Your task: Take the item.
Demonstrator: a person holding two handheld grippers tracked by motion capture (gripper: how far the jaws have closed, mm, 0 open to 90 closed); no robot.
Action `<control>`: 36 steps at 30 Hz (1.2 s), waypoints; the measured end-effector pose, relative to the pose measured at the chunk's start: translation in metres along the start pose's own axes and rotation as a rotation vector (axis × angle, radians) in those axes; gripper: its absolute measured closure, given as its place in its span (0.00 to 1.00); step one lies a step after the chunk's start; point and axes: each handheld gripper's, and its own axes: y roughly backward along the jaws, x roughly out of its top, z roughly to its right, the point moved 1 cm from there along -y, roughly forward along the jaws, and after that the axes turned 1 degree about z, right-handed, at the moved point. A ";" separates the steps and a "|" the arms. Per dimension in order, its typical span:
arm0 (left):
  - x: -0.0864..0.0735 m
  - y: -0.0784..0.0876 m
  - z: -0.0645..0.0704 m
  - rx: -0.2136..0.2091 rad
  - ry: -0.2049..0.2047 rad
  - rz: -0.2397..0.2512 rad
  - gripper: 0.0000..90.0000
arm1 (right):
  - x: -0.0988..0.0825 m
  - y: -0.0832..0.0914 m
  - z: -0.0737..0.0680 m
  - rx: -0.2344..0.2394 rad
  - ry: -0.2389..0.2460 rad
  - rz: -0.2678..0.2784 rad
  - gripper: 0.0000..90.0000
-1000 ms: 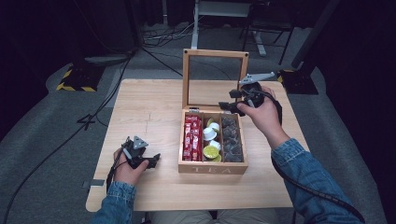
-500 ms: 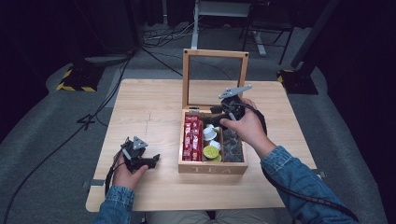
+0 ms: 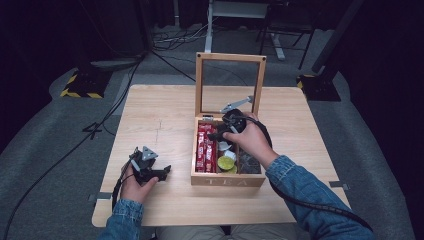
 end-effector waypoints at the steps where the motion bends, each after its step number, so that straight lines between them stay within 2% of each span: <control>1: 0.000 0.000 0.000 -0.001 -0.006 -0.001 0.22 | 0.000 -0.003 0.001 -0.001 -0.002 -0.005 0.44; 12: 0.000 0.000 0.000 -0.002 -0.005 -0.001 0.21 | -0.003 -0.021 0.003 0.020 -0.015 -0.036 0.45; 13: 0.000 0.000 0.000 -0.001 -0.006 -0.001 0.21 | -0.003 -0.023 0.003 0.035 -0.022 -0.036 0.45; 17: 0.000 0.000 0.000 -0.001 -0.006 -0.001 0.21 | -0.003 -0.026 0.002 0.048 -0.026 -0.044 0.48; 20: 0.000 0.000 0.000 -0.001 -0.006 -0.001 0.21 | -0.004 -0.027 -0.001 0.062 -0.023 -0.065 0.53; 23: 0.000 0.000 0.000 -0.001 -0.004 0.000 0.21 | -0.006 -0.027 -0.005 0.047 -0.011 -0.060 0.55; 28: 0.000 0.000 0.000 -0.001 -0.006 -0.001 0.21 | -0.005 -0.022 -0.006 0.046 -0.024 -0.046 0.61; 34: 0.000 0.000 0.000 -0.001 -0.002 0.001 0.21 | -0.003 -0.018 -0.010 0.111 -0.065 0.001 0.66; 36: 0.000 0.000 0.000 -0.001 -0.002 0.001 0.21 | -0.003 -0.019 -0.012 0.111 -0.065 0.005 0.66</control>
